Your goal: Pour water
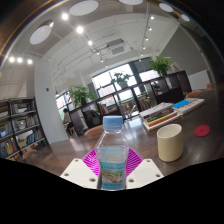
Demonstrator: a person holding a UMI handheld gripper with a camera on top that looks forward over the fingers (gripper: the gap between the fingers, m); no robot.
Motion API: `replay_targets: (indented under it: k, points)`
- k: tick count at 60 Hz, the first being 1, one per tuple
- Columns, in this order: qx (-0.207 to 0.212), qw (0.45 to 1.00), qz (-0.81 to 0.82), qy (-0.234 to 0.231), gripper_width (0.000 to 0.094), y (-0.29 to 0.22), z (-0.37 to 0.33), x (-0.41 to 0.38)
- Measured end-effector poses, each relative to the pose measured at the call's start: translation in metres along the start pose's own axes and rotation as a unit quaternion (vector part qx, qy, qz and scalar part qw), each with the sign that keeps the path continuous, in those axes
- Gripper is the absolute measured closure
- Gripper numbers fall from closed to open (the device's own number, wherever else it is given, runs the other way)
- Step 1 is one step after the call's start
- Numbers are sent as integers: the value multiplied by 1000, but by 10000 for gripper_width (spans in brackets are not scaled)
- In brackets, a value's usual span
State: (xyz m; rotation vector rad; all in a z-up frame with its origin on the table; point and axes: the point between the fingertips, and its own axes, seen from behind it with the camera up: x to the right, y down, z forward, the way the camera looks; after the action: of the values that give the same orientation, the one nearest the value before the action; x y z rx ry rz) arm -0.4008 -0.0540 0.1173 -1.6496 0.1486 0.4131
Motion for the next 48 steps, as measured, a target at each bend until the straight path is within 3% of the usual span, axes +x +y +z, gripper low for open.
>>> replay_targets:
  k: [15, 40, 48]
  points:
    - [50, 938, 342, -32, 660, -64, 27, 14]
    - [153, 665, 728, -68, 661, -122, 35, 59]
    - [170, 587, 790, -56, 659, -122, 30, 78]
